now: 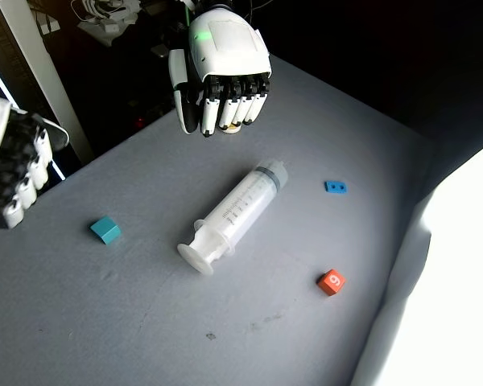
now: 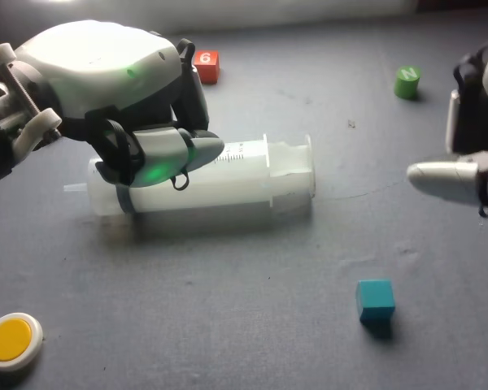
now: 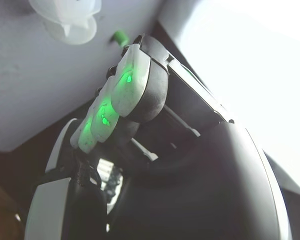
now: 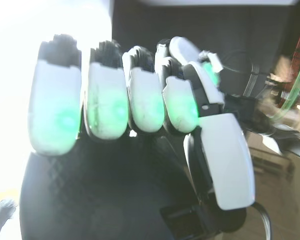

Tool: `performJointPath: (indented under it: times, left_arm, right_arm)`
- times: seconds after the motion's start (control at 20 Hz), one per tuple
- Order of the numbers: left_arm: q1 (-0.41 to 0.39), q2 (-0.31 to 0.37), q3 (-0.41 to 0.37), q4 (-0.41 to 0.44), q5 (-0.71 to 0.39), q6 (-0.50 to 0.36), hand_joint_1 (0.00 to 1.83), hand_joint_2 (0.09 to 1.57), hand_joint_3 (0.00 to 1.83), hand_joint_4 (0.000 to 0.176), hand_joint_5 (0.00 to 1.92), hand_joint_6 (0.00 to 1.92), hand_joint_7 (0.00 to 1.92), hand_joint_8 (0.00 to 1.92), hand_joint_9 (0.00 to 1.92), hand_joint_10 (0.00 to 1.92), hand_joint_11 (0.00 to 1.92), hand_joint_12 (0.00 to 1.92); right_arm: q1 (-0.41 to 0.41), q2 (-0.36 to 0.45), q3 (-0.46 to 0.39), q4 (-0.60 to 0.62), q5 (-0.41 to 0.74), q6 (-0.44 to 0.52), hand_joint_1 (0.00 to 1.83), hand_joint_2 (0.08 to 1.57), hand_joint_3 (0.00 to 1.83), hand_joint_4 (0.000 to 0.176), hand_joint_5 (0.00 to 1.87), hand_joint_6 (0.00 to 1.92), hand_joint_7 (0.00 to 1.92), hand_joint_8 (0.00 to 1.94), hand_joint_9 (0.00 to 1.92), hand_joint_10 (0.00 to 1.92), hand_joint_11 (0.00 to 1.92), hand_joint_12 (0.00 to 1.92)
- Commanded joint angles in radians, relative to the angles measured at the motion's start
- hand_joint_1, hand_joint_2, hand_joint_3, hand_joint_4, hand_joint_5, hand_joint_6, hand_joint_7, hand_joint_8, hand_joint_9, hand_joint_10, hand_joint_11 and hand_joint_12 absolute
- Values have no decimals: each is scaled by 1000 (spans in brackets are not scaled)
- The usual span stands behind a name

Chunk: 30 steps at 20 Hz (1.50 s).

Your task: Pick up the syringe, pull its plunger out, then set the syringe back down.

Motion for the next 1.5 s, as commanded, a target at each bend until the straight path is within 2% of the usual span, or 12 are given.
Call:
performJointPath:
  times: [0.0,0.25,0.5,0.55,0.6,0.7,0.75,0.85,1.1,1.25,1.35,1.45]
  left_arm:
    - [-14,2,2,25,-59,3,0,1171,147,0,101,45,78,46,38,61,0,183]
    - [-10,2,11,25,-58,3,0,1251,12,0,107,2,87,1,45,2,0,125]
    - [-4,1,28,-1,-63,3,32,1260,3,0,98,3,98,8,51,9,11,63]
    - [-4,0,31,-7,-71,3,193,1201,0,0,55,0,75,2,40,3,1,85]
    - [-4,-2,35,-11,-75,3,741,1028,0,0,10,0,14,0,7,0,0,17]
    - [-4,-6,46,-31,-76,26,1021,862,0,0,0,0,0,0,0,0,0,0]
    - [-8,-10,53,-108,-77,109,1041,852,0,0,0,0,0,0,0,0,6,3]
    - [-12,-26,75,-192,-77,189,1046,849,0,0,0,0,0,0,0,0,7,3]
    - [4,-121,173,-240,-83,209,992,846,0,0,0,0,6,2,13,5,71,42]
    - [14,-202,240,-342,-85,310,968,848,0,0,0,0,4,1,16,5,66,49]
    - [30,-230,260,-346,-93,310,962,832,12,0,0,0,19,1,40,2,2,310]
    - [55,-254,274,-350,-115,310,970,826,7,0,0,0,19,0,38,0,0,330]
  right_arm:
    - [-14,12,-2,11,168,2,50,1162,119,0,94,59,84,55,47,77,0,74]
    - [-137,32,-2,93,269,-51,40,1224,2,0,126,6,105,8,74,9,10,15]
    - [-147,38,-2,150,304,-123,1,1218,0,0,149,6,141,7,102,9,27,37]
    - [-147,38,-2,183,313,-158,0,1221,0,0,133,0,122,1,87,2,11,33]
    - [-147,38,-2,197,313,-167,24,1225,1,0,137,3,125,2,92,3,13,39]
    - [-147,39,-2,199,313,-173,53,1223,0,0,148,5,137,5,101,6,16,52]
    - [-147,43,-2,200,313,-173,66,1220,0,0,141,1,133,1,94,1,2,91]
    - [-153,55,-2,200,315,-173,69,1220,0,0,140,0,132,0,92,0,0,100]
    - [-178,79,-2,200,316,-171,102,1224,0,0,135,2,115,2,83,1,0,138]
    - [-203,90,-2,200,308,-158,86,1220,0,0,161,8,138,6,101,6,0,164]
    - [-196,92,-2,200,308,-160,113,1215,0,0,215,9,200,6,157,11,0,316]
    - [-175,81,-2,201,307,-161,112,1223,1,0,210,3,187,4,141,6,0,312]
